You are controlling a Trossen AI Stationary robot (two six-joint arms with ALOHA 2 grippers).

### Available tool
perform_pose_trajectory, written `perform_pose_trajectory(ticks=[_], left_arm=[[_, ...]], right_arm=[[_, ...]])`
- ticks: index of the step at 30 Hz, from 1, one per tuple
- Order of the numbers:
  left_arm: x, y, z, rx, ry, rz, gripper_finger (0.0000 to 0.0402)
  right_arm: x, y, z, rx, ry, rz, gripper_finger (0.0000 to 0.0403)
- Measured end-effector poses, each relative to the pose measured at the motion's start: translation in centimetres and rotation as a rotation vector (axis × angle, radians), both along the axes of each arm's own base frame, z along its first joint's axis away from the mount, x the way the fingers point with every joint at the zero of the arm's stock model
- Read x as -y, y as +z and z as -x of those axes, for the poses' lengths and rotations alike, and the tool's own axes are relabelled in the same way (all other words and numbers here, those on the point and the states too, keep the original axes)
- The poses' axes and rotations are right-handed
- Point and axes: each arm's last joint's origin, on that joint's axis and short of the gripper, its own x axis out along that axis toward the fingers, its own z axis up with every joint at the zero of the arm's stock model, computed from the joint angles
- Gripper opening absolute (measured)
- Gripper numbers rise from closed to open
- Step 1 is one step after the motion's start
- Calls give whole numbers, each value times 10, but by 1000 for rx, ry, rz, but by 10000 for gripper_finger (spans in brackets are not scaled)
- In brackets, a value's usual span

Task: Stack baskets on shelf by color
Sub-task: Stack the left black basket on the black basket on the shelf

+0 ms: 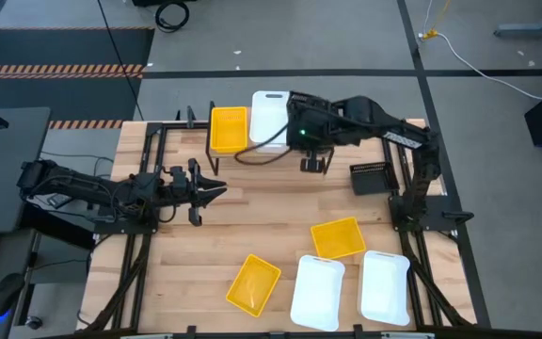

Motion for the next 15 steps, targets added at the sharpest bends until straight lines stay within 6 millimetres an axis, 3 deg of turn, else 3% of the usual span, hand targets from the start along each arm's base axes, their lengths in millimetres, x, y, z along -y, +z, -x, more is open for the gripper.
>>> perform_pose_trajectory(ticks=[15], left_arm=[[0,0,0,-3,0,0,78]], right_arm=[[34,-36,-3,-132,-81,-73,15]])
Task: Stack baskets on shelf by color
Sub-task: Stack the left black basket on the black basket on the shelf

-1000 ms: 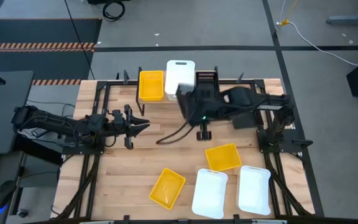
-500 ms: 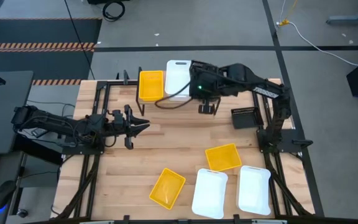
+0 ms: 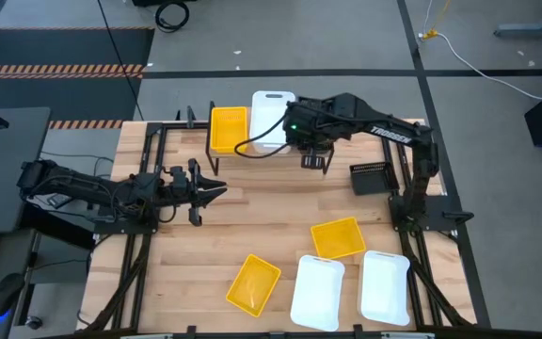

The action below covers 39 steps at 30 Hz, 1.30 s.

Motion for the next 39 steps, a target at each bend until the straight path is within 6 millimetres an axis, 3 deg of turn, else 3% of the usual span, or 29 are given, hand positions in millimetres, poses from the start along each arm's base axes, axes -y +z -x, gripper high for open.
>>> perform_pose_trajectory(ticks=[14,28,39], left_arm=[[0,0,0,-1,0,-1,78],[0,0,0,-1,0,-1,78],[0,0,0,-2,0,-1,78]], right_arm=[[16,-18,-4,-19,-32,-24,17],[16,-42,-7,-87,-43,-43,91],[22,-45,-10,-60,-49,-32,103]])
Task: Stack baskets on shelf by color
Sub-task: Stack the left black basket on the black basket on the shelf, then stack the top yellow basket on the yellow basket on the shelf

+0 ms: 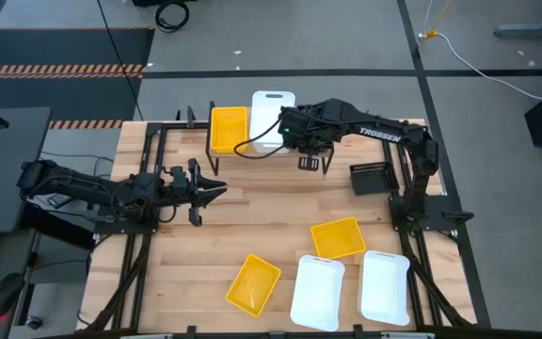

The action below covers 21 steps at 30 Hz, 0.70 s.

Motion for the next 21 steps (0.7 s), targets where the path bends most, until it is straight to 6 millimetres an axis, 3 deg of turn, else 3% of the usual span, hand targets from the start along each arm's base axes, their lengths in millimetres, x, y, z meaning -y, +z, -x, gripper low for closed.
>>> perform_pose_trajectory(ticks=[6,12,16,21], left_arm=[[0,0,0,0,0,-2,78],[0,0,0,0,0,-2,78],[0,0,0,0,0,-2,78],[0,0,0,2,-1,3,78]], right_arm=[[1,1,1,-1,-9,8,103],[-15,7,3,-6,10,-3,103],[-36,19,3,44,-13,-26,103],[-72,21,1,77,-19,-187,103]])
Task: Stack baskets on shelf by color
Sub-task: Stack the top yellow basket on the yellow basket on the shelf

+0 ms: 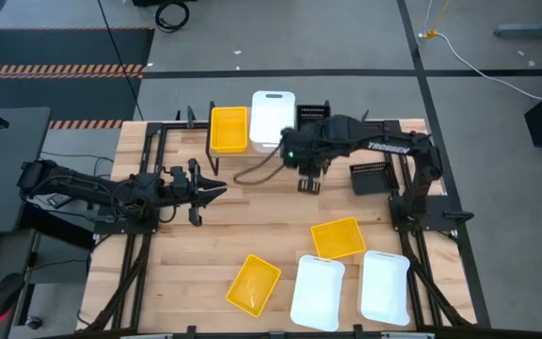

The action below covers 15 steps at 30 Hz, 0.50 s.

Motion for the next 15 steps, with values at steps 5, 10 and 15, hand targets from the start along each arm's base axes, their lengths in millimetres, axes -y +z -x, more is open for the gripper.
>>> perform_pose_trajectory(ticks=[5,10,15], left_arm=[[0,0,0,2,-1,6,78],[0,0,0,1,-1,6,78],[0,0,0,1,-1,7,78]], right_arm=[[-37,-9,0,-25,-46,-122,103],[-70,-22,3,-67,-65,-151,103],[-95,-54,8,-169,-62,-106,103]])
